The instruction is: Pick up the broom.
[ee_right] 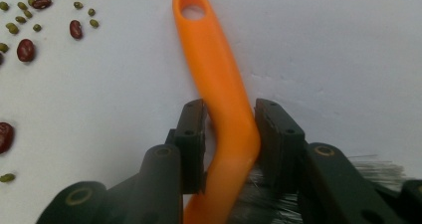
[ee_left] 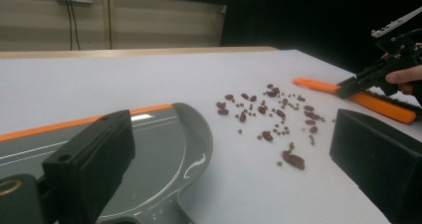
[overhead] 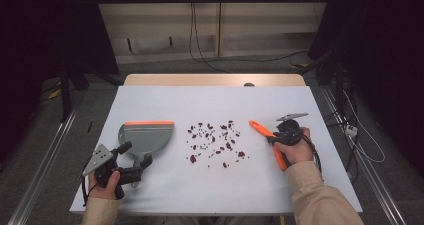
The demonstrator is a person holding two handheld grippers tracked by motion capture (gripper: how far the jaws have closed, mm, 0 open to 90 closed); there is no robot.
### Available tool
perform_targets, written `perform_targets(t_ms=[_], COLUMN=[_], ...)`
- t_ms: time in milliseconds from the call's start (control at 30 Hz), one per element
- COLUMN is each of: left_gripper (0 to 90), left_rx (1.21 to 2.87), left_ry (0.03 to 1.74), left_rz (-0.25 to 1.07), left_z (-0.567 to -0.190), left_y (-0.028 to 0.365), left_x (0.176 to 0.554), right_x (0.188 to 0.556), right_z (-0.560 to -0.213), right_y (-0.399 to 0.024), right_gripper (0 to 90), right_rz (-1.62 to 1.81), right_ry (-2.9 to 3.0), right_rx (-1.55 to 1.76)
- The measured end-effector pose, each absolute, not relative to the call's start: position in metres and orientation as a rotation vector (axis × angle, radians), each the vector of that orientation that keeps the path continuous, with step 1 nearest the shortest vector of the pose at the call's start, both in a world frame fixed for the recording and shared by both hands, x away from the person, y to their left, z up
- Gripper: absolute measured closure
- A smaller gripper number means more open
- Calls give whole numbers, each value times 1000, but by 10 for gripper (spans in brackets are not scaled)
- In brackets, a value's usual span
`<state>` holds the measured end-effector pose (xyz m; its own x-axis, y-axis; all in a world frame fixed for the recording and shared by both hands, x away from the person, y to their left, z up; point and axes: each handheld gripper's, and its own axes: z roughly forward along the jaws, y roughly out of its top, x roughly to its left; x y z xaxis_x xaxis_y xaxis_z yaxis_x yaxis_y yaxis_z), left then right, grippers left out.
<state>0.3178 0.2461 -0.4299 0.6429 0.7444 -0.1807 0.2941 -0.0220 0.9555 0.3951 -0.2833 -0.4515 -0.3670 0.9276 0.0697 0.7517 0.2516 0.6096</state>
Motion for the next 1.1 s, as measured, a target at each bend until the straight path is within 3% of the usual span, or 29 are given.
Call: perform_targets(t_ms=[1100], left_gripper=[37], left_rx=[1608], left_ry=[856], left_rz=[444], left_z=[-424], left_y=[236], left_x=[319], right_x=[400], right_z=[-446], right_y=[-277], right_gripper=[687], right_rz=[740], right_ry=[2223], right_rx=[1620])
